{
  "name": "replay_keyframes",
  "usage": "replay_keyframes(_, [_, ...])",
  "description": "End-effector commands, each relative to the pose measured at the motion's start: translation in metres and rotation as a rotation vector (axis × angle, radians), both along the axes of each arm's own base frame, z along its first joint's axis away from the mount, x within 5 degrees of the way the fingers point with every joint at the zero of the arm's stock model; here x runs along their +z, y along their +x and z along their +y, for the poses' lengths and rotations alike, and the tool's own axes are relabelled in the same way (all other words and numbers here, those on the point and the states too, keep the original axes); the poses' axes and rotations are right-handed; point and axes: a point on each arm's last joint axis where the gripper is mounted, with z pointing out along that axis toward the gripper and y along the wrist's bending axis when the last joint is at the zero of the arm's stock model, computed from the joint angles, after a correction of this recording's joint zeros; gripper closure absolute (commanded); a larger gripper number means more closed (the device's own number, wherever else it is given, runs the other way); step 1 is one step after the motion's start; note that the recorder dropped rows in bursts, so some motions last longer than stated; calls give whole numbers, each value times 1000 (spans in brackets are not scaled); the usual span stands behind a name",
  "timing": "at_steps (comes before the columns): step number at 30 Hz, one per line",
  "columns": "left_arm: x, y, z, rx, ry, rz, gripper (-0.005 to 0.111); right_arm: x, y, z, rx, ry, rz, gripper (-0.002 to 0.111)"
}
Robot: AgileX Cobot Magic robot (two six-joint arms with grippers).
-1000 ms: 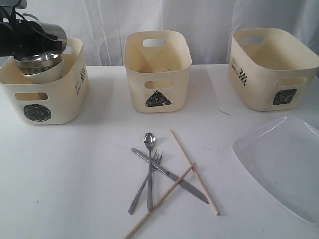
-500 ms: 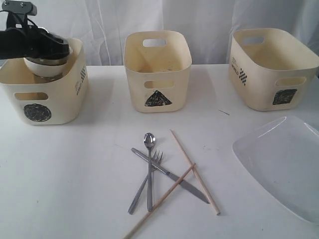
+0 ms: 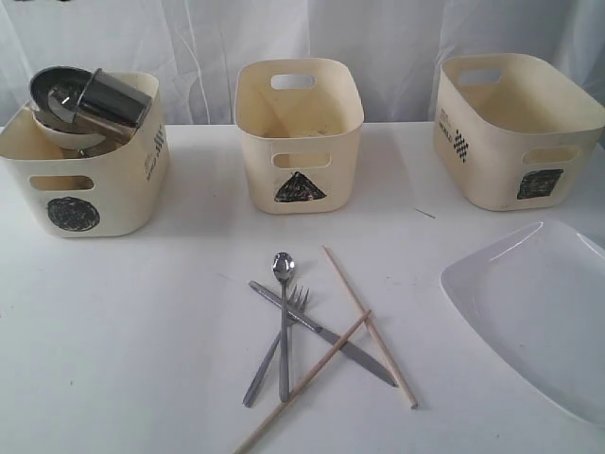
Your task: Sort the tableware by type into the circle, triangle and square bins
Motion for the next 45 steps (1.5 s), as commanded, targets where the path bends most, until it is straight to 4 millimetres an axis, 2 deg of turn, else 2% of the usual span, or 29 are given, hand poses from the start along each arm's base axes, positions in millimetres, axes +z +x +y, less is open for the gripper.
replay_keyframes(1, [26,-20,20,221,5,-39,42,-1,0,0,1,1,-6,108])
replay_keyframes(4, [29,-34,38,411,-9,-19,43,-1,0,0,1,1,-6,108])
replay_keyframes(5, [29,-45,47,511,-43,9,45,-1,0,0,1,1,-6,108])
replay_keyframes(6, [32,-53,53,570,17,12,48,-1,0,0,1,1,-6,108])
replay_keyframes(9, [34,-77,59,626,139,19,66,-1,0,0,1,1,-6,108])
replay_keyframes(13, [33,-108,60,634,138,18,103,-1,0,0,1,1,-6,108])
replay_keyframes(16, [33,-134,60,627,106,8,107,-1,0,0,1,1,-6,108])
replay_keyframes(20, [31,-177,40,390,85,-78,107,-1,0,0,1,1,-6,108])
replay_keyframes(23, [23,-215,8,34,135,-203,107,-1,0,0,1,1,-6,108])
replay_keyframes(26, [9,-241,-11,-202,39,-217,107,-1,0,0,1,1,-6,108])
replay_keyframes(28, [-2,-250,-17,-288,-37,-177,107,-1,0,0,1,1,-6,108])
replay_keyframes(31, [-16,-256,-19,-315,-74,-128,107,-1,0,0,1,1,-6,108])
replay_keyframes(36, [-31,-259,-19,-319,98,-79,107,-1,0,0,1,1,-6,108])
replay_keyframes(42, [-35,-250,-3,-128,185,-61,107,-1,0,0,1,1,-6,108])
replay_keyframes(45, [-30,-252,5,-39,294,-120,107,-1,0,0,1,1,-6,108])
